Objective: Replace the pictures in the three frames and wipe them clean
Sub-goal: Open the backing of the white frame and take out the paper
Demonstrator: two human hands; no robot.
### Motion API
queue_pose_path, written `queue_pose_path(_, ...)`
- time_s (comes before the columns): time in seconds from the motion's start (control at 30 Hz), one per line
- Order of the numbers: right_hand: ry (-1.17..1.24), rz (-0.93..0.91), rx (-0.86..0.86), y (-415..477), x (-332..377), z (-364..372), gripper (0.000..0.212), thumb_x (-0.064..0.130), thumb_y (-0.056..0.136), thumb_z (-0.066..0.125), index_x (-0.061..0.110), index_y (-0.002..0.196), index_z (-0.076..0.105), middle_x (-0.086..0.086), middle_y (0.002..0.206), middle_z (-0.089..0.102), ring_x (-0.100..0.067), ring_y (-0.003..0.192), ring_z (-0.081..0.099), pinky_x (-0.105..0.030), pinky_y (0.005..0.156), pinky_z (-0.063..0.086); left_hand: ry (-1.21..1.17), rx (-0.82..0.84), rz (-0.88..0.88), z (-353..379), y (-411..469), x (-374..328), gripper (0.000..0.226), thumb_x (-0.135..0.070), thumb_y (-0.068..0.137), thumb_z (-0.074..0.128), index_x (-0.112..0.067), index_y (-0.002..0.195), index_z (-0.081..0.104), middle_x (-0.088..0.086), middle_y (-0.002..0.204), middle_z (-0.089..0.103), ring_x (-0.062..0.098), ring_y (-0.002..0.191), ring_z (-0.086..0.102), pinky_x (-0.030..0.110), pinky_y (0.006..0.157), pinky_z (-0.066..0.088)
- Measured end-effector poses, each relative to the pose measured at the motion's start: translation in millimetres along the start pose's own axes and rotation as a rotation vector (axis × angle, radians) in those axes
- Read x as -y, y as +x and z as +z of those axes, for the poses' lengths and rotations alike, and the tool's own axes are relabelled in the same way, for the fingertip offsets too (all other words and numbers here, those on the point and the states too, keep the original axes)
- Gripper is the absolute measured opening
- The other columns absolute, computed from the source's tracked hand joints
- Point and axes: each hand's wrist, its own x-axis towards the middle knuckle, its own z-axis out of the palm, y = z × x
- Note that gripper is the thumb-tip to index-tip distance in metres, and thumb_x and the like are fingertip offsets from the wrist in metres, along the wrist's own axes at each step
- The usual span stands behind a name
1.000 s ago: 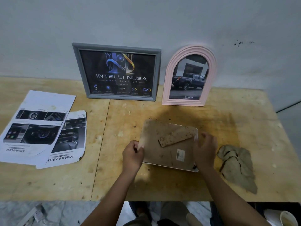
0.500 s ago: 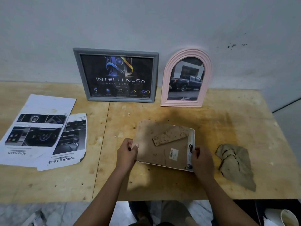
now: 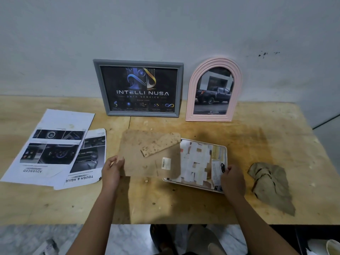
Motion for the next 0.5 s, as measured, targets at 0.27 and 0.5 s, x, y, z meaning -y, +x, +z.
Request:
queue_pose_path(0.27, 0.012, 0.079, -0.038, 5.3, -11.0, -4.5, 0.012, 0.007, 0.089, 0.047, -0.001, 0.095, 0.053, -0.019, 0.094, 0.054, -0.030, 0.074, 0.049, -0.032, 0.057, 0.035, -0.236, -0.237, -0.112, -23.7, 3.7, 30.9, 0.011, -0.005, 0.085, 0.060, -0.008, 0.095, 0.058, 0.022, 0.111, 0.061, 0.032, 0.100, 0.060, 0.046, 0.093, 0.047)
queue_pose_path(0.5, -0.032, 0.056, -0.052, 3.3, -13.3, -4.5, 0.010, 0.005, 0.088, 0.045, -0.001, 0.094, 0.052, -0.020, 0.094, 0.053, -0.032, 0.075, 0.050, -0.033, 0.058, 0.037, 0.230, -0.268, 0.049, 9.1, -54.5, 40.2, 0.019, -0.013, 0.086, 0.059, -0.003, 0.097, 0.047, 0.009, 0.089, 0.054, 0.026, 0.083, 0.050, 0.032, 0.071, 0.036)
